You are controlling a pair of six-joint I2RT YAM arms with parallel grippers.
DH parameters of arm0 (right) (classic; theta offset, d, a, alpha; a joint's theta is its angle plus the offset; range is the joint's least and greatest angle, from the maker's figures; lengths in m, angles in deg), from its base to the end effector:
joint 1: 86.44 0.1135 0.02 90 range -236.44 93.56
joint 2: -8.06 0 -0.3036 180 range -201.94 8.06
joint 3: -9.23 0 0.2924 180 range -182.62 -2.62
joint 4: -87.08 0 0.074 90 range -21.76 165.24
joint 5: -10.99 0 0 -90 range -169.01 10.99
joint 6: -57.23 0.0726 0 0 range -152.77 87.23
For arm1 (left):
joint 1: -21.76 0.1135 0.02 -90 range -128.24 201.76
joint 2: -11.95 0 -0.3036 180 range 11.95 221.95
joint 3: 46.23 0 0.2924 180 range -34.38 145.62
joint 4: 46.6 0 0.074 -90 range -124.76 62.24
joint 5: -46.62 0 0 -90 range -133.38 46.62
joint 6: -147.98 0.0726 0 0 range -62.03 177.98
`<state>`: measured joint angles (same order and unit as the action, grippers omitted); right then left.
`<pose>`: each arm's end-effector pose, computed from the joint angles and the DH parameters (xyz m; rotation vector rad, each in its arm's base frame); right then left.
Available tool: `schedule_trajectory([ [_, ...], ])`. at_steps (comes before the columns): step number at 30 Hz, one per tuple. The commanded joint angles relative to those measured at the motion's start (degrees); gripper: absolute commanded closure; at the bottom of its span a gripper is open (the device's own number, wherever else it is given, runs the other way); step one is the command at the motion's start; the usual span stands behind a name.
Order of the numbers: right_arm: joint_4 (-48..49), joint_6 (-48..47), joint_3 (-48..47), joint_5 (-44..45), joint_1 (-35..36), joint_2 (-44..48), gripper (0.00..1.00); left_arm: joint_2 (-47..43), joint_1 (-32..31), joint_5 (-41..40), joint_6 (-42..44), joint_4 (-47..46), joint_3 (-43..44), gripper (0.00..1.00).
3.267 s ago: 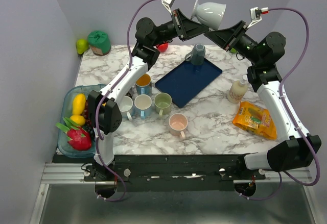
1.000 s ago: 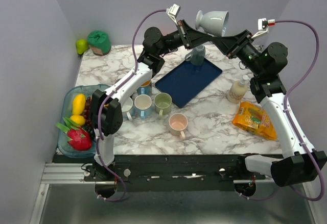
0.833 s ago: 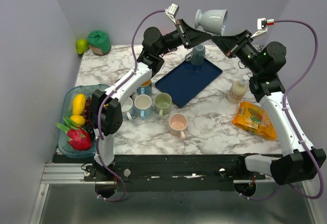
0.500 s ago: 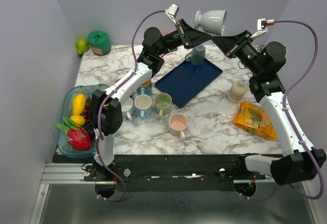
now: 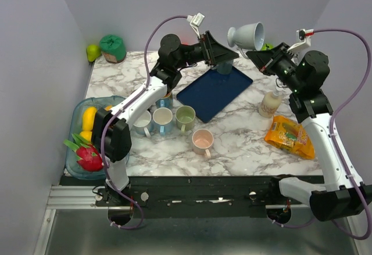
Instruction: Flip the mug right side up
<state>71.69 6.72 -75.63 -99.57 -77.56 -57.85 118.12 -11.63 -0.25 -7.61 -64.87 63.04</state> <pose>0.3066 0.0737 0.4944 0.1213 1.5836 0.9379 0.4025 -0.3247 0.4672 0.3805 1.5292 -1.8691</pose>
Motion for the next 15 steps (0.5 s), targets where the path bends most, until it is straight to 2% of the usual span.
schedule_trajectory([
  [1,-8.5,-7.3,-3.2,1.4,0.0,4.3,0.99,-7.0,2.1,1.3,17.4,13.3,-0.5,0.18],
  [2,-10.3,-8.4,-3.3,1.6,0.3,4.7,0.99,-9.1,2.4,0.6,20.7,20.5,-0.5,0.17],
  [4,-15.1,-11.4,-3.4,2.1,1.9,6.5,0.99,-11.5,3.4,-3.2,28.7,28.7,0.6,0.16],
  [5,-16.6,-12.2,-3.4,3.6,2.8,7.2,0.99,-13.8,3.8,-5.1,35.5,36.3,1.0,0.15],
  [8,-21.0,-13.6,-4.1,7.1,7.6,8.7,0.99,-18.3,4.7,-15.1,42.0,45.6,1.7,0.14],
  [13,-23.4,-12.9,-3.4,15.2,21.5,10.1,0.99,-24.3,5.6,-33.9,43.4,55.5,1.6,0.13],
  [15,-23.5,-11.8,-2.1,18.8,25.2,9.8,0.99,-27.7,5.6,-38.2,42.9,59.6,1.4,0.13],
])
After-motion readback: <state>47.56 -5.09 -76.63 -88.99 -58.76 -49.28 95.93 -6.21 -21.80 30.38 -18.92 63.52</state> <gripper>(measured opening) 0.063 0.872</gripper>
